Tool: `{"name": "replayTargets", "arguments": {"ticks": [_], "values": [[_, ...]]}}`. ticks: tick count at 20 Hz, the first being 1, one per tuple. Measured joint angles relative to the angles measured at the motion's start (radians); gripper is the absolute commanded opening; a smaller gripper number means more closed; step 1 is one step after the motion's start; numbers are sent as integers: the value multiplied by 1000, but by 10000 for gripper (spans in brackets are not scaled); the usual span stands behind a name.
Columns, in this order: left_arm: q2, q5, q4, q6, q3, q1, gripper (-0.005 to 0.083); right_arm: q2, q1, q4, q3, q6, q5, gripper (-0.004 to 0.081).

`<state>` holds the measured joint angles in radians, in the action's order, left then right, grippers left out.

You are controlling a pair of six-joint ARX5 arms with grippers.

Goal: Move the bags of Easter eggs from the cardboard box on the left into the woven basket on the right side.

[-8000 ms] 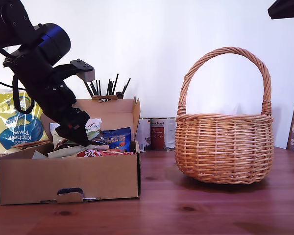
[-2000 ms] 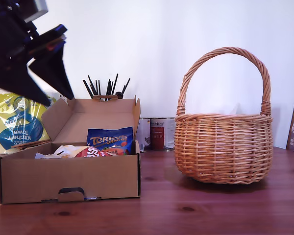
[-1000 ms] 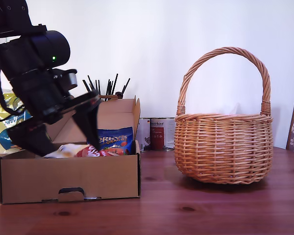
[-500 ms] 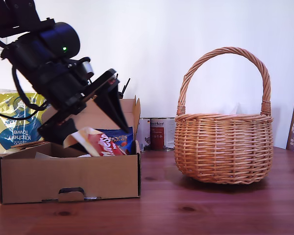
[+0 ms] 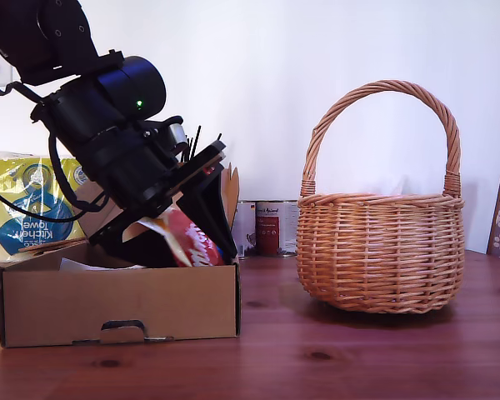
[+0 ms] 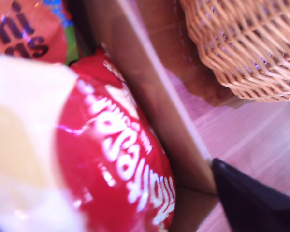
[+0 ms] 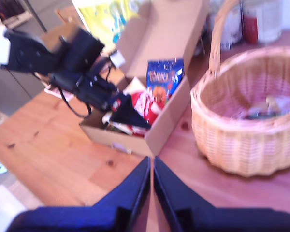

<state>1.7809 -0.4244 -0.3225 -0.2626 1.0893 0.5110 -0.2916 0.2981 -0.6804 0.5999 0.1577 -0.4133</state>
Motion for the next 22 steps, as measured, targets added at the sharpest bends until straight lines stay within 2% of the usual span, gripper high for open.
{"name": "replayTargets", "arguments": {"ticks": [2,4,8,12,19,22], "values": [[2,14,3,1,1,3,91,0,0,-17,0,0,0,-12],[2,14,3,1,1,0,40,0,0,-25,0,-1,0,-12],[2,-18,-6,1,2,-3,1,0,0,-25,0,-2,0,-12],[-5,-26,-57,1,42,-3,-2,0,0,-24,0,-2,0,-12],[-187,5,-97,2,100,-2,-17,0,0,5,0,-2,0,-12],[-218,10,-104,2,102,-6,-16,0,0,15,0,-2,0,-12]]}}
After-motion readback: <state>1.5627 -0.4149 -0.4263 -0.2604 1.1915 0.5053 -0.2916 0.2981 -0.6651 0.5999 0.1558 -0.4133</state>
